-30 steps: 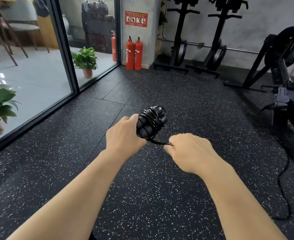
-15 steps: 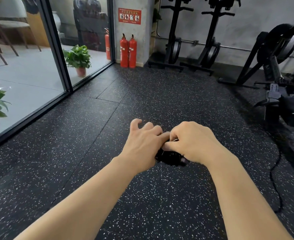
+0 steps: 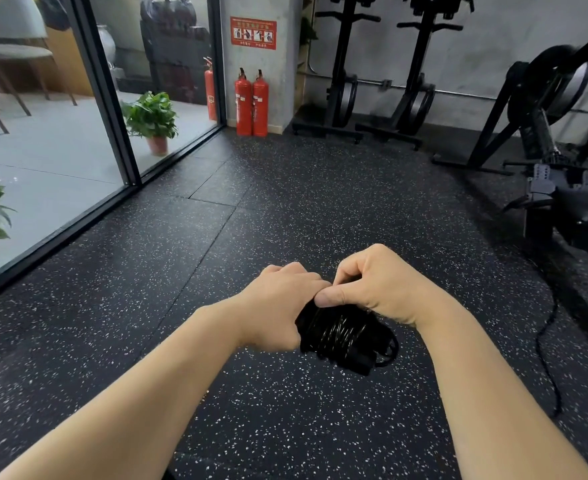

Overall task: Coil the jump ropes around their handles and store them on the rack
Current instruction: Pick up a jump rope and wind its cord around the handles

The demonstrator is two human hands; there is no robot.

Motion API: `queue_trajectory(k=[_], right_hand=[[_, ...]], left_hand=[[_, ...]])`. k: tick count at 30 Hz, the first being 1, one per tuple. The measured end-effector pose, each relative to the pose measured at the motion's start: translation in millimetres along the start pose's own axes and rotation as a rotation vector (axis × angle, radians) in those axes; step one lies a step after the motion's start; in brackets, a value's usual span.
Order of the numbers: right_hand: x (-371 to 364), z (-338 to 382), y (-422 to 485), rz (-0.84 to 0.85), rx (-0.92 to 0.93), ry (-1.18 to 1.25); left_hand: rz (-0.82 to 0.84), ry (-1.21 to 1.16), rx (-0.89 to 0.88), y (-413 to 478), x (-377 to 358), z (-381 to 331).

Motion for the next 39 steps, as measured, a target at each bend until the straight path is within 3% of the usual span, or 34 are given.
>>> queue_trajectory(k=[8,12,15,19,23,26,31,35,39], right_hand=[[3.7,-10.9,4.9,0.119,-0.06,0.133],[6.3,-20.0,8.5,0.174,-0.102,0.213],[1.5,-27.8,15.5,0.254,-0.126,0.406],[-5.8,-34.2,23.0,0.377,-0.04,0.698],[-11.1,-40.9,22.2,0.181,-0.29,0.735],[-15.7,-33.8,24.7,0.118,-0.332,0.721],[-21.3,-21.4,20.8,0.081,-0.426,0.637],[-20.8,-11.0,15.8,-0.031,-0.361,0.585],[-14.2,-2.6,9.7,-0.212,-0.124,0.668]], left_hand=[[-0.031,-0.259,0.009,-7.1,0.3,-3.3],[-0.077,-0.514,-0.038,-8.3,-1.7,-4.1],[-0.101,-0.674,-0.04,-8.4,0.9,-4.1],[-0.197,-1.076,-0.036,-6.8,1.8,-3.3],[-0.389,-1.236,-0.013,-4.1,2.2,3.3],[-0.507,-1.386,0.087,-4.1,2.3,5.9],[-0.55,-1.712,0.155,0.0,3.0,10.9],[-0.588,-1.893,0.181,1.2,6.7,11.8],[-0.612,-1.987,0.23,-0.1,8.5,13.9]])
Point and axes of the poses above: each hand's wrist, its own y-axis towards the middle knuckle, its own x-axis out of the back of the hand, z = x × y, the point moved 3 cm from there along y, towards the middle knuckle, and after that the axes turned 13 degrees about -x, right-handed, at the moved point
